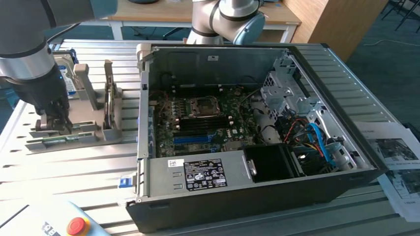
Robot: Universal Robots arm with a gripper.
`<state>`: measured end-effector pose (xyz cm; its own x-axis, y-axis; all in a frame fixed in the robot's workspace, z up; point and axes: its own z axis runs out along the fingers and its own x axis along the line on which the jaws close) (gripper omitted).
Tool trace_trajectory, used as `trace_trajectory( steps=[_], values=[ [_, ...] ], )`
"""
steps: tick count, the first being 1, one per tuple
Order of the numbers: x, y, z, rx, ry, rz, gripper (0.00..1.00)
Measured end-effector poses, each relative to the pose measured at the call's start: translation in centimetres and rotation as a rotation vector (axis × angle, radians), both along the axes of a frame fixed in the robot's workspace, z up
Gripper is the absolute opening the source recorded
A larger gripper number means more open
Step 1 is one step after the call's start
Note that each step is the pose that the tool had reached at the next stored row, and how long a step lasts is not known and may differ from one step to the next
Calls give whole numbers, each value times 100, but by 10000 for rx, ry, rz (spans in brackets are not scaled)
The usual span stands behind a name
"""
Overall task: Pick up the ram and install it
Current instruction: 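Pick up the ram and move it above insertion slot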
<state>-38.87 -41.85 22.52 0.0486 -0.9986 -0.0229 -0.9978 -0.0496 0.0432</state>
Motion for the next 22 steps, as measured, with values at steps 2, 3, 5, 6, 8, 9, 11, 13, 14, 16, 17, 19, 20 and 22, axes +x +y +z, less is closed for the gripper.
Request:
trace_trajectory(
  steps=[2, 3, 5, 6, 8, 9, 11, 13, 14, 16, 17, 19, 20, 22],
  values=[
    [0, -1, -15, 0, 1, 0, 24],
    [0, -1, -15, -1, 1, 0, 24],
    [0, -1, -15, -1, 1, 0, 24],
    [0, -1, -15, -1, 2, 1, 24],
    [16, -2, -17, 1, -2, 4, 24],
    [27, -2, -16, 0, -1, 11, 24],
    [28, -1, -16, 0, 1, 44, 24],
    [29, -1, -15, 0, 1, 48, 24],
    [29, -1, -16, 0, 0, 48, 24],
    [29, -1, -15, 0, 1, 80, 24],
    [29, -1, -15, 0, 1, 111, 24],
    [29, -1, -16, 0, 1, 122, 24],
    [29, -1, -16, 0, 0, 122, 24],
    [30, -1, -31, 1, -2, 123, 24]
  ],
)
